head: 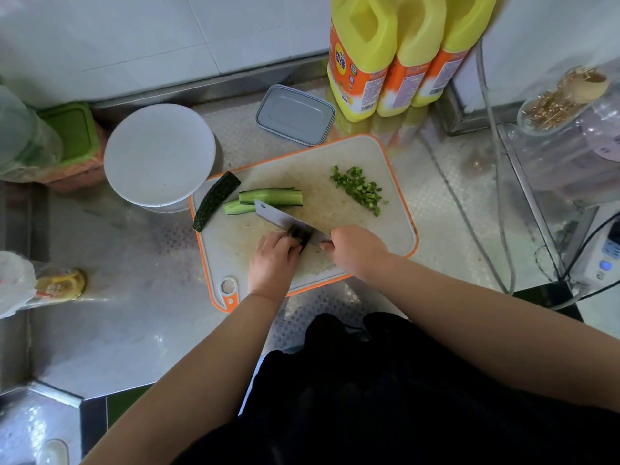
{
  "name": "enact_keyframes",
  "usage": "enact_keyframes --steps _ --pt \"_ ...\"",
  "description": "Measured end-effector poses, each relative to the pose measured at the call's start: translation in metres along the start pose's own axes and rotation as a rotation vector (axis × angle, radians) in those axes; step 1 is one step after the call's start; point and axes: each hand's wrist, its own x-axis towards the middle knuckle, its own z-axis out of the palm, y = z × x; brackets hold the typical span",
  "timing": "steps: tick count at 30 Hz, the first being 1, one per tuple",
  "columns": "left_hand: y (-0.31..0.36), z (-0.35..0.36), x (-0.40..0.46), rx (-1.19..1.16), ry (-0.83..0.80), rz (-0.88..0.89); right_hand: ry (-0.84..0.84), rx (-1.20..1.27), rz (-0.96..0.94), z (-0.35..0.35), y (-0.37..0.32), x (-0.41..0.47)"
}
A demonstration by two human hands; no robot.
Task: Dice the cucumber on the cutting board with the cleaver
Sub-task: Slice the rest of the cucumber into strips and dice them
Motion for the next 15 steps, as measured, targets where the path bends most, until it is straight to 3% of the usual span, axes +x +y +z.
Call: enact_keyframes --steps 8,15 --pt "-0.001 0.001 -0.006 -0.008 0.016 0.028 0.177 -0.016 -0.068 0.014 -0.003 -0.020" --pt "-0.008 0.004 -0.004 -0.026 -0.012 -0.006 0.137 -0.096 -0.048 0.019 -0.011 -0.017"
